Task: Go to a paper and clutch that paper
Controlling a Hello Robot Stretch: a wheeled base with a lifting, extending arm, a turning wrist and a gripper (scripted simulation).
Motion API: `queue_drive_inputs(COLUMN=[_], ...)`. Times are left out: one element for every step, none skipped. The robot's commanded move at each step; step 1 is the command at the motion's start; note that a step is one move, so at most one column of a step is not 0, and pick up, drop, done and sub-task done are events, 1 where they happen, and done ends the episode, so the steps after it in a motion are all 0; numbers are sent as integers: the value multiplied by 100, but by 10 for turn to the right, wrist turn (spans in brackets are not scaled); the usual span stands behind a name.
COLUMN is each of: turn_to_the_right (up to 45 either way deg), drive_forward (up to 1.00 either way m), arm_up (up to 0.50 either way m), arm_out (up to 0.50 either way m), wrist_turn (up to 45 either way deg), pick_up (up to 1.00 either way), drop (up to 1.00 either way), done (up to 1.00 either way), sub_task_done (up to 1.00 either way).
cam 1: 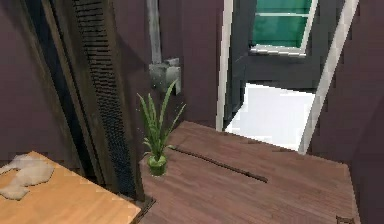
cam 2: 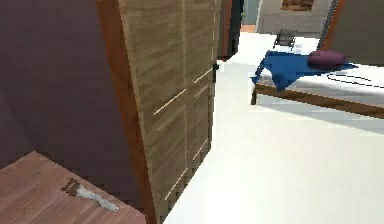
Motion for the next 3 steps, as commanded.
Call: queue_drive_inputs(turn_to_the_right=[0,-330,0], drive_forward=[55,0,25], arm_up=[0,0,0], arm_out=[0,0,0], wrist_turn=[0,0,0], pick_up=[0,0,0], drop=[0,0,0], done=[0,0,0], sub_task_done=[0,0,0])
